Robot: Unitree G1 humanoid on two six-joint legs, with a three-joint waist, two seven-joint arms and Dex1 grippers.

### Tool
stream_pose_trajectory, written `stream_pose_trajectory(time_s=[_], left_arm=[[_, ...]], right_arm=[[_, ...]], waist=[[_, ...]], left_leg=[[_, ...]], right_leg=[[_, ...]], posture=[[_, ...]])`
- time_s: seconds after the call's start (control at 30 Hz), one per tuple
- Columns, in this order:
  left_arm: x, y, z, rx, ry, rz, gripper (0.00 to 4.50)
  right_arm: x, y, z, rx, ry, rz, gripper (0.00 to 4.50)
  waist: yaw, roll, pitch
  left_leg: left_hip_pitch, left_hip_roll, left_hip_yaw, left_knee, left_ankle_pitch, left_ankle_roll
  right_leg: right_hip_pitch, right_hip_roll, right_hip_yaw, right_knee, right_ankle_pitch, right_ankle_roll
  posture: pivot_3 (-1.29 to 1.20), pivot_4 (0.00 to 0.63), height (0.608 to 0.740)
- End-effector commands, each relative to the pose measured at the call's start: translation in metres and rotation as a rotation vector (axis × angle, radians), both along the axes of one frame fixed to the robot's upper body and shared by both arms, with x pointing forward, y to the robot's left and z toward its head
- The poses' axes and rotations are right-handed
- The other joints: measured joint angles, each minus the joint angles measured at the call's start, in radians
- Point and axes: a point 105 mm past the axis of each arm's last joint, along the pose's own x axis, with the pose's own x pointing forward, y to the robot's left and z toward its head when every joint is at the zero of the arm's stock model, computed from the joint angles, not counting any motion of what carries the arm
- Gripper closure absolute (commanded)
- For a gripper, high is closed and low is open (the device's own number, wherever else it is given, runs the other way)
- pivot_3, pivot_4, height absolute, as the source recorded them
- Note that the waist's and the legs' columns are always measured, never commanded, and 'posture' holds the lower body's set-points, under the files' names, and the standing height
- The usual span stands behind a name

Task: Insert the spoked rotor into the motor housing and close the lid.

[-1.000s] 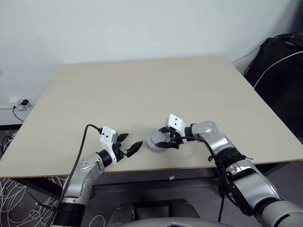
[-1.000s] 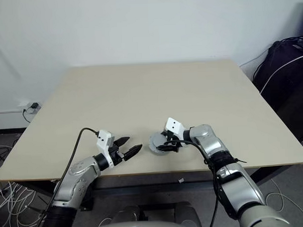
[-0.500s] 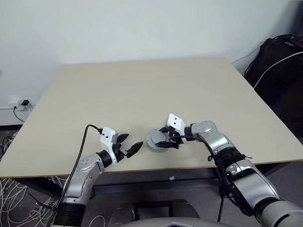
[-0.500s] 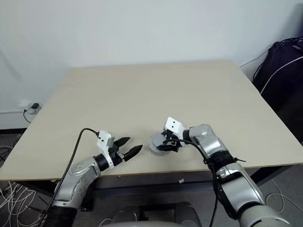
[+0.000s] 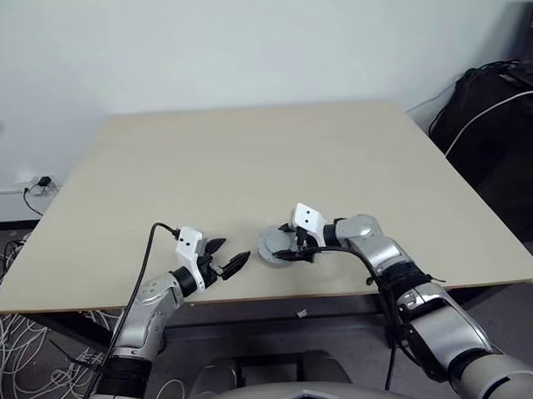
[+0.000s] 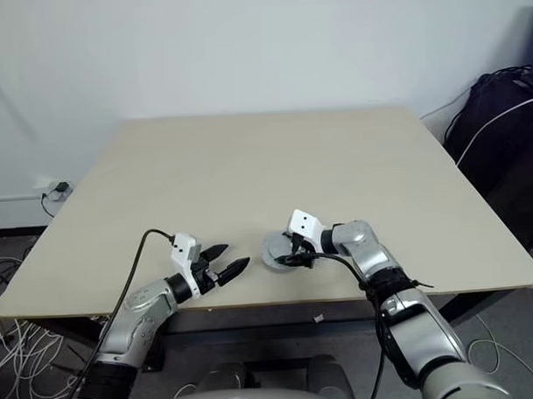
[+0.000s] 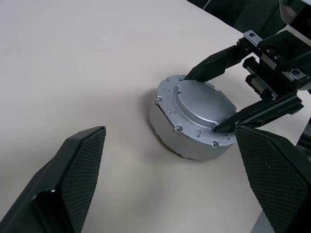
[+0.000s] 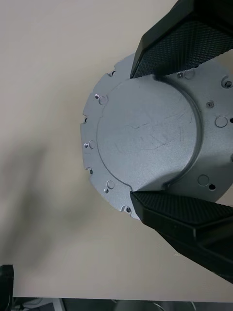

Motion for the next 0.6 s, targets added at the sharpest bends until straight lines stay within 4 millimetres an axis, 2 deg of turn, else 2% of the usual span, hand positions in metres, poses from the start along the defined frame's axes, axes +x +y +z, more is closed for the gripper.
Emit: stream_pose_trajectory(time_s=[0.03, 0.13, 0.37, 0.6], left_arm=[[0.004, -0.003, 0.008, -0.006, -0.049, -0.015, 0.0], [0.005, -0.002, 0.008, 0.003, -0.059, -0.023, 0.0], [0.026, -0.007, 0.023, 0.069, -0.191, -0.064, 0.0], [0.032, -0.027, 0.015, 0.194, -0.3, -0.264, 0.0]], right_arm=[[-0.002, -0.018, -0.016, -0.093, 0.074, -0.05, 1.2], [-0.003, -0.018, -0.016, -0.092, 0.089, -0.047, 1.2], [0.001, -0.011, -0.011, -0.059, 0.078, -0.069, 1.2], [-0.001, -0.004, -0.009, -0.043, 0.056, -0.05, 1.2]], waist=[[0.001, 0.0, 0.0], [0.002, 0.0, 0.0], [0.005, 0.0, -0.001], [0.002, 0.0, -0.001]], left_leg=[[0.0, 0.0, 0.0, 0.0, 0.0, 0.0], [0.0, 0.0, 0.0, 0.0, 0.0, 0.0], [0.0, 0.0, 0.0, 0.0, 0.0, 0.0], [0.0, 0.0, 0.0, -0.001, 0.0, 0.0]], right_leg=[[0.0, 0.0, 0.0, 0.0, 0.0, 0.0], [0.0, 0.0, 0.0, 0.0, 0.0, 0.0], [0.0, 0.0, 0.0, 0.0, 0.0, 0.0], [-0.001, 0.0, 0.0, -0.001, 0.0, 0.0]], posture=[[0.0, 0.0, 0.74], [0.0, 0.0, 0.74], [0.0, 0.0, 0.74], [0.0, 0.0, 0.74]])
